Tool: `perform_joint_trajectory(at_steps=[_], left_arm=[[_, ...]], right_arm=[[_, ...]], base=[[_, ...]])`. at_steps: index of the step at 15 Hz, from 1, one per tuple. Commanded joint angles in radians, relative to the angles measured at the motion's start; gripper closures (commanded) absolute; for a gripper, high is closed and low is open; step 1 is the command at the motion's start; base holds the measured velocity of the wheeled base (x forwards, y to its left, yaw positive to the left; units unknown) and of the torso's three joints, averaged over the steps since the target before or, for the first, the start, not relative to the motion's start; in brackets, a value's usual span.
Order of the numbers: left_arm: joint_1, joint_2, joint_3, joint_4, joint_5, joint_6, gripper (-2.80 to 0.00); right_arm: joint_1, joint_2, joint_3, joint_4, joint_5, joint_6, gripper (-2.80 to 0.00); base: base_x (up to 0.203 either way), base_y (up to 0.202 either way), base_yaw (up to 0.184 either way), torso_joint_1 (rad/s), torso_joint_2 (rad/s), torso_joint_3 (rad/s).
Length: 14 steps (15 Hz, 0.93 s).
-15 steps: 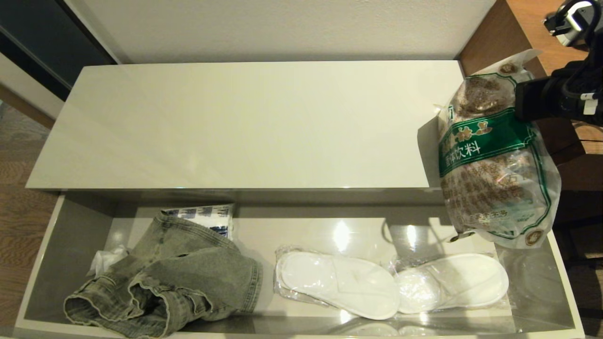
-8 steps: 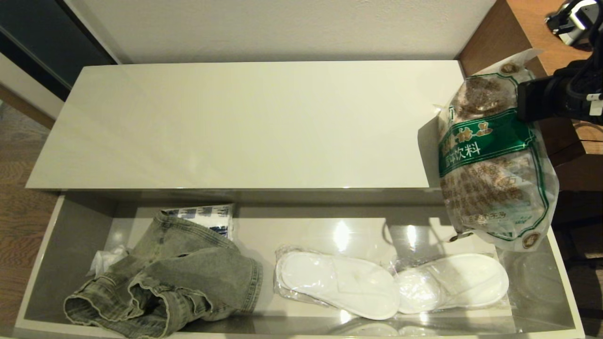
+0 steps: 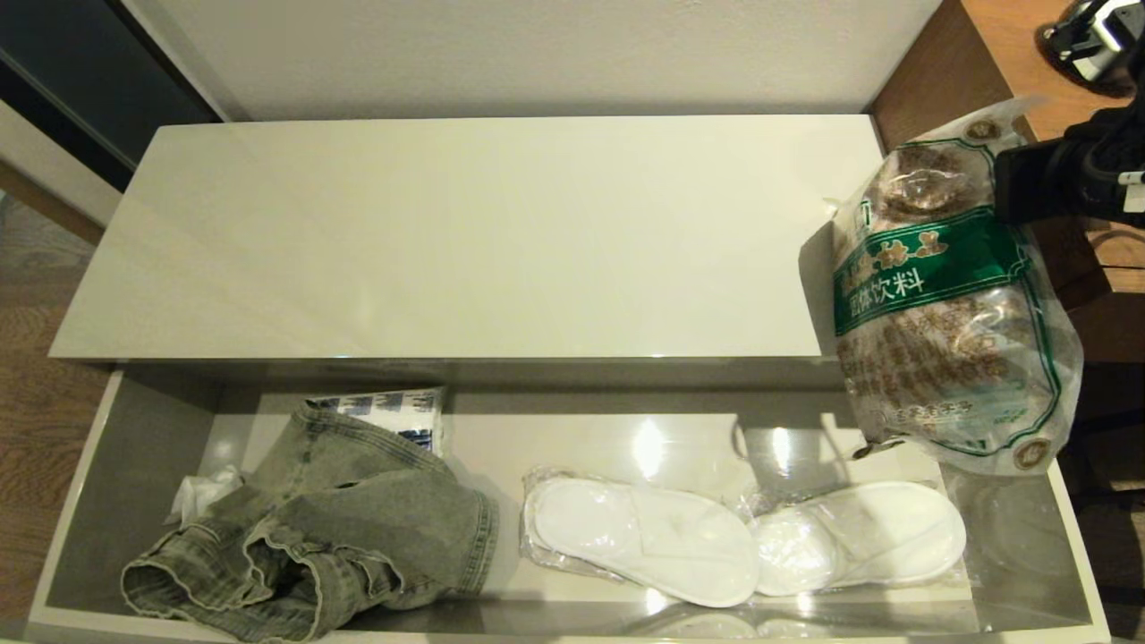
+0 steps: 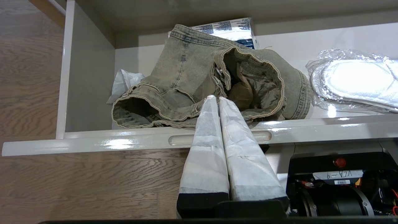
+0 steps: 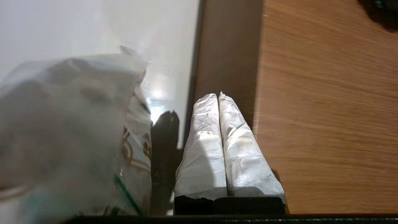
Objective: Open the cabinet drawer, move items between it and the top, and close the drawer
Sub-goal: Place the solid drinks on the table
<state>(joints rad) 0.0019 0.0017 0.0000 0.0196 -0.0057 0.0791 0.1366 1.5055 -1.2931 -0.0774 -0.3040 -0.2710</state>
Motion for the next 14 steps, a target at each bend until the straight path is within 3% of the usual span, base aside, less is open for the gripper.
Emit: perform_joint_trajectory(at_steps=[1, 14], left_arm=[[0.001, 0.0, 0.0, 0.0, 0.0, 0.001, 0.0], [0.001, 0.0, 0.0, 0.002, -0.002, 0.004, 0.0]], right_arm=[[-0.037, 0.014, -0.007, -0.014, -0.001, -0.009, 0.0], [-0.263, 0.087, -0.027, -0.316, -0.014, -0.104, 0.0]], base=[[0.0, 0.0, 0.0, 0.0, 0.0, 0.0], [0.0, 0.0, 0.0, 0.0, 0.0, 0.0]])
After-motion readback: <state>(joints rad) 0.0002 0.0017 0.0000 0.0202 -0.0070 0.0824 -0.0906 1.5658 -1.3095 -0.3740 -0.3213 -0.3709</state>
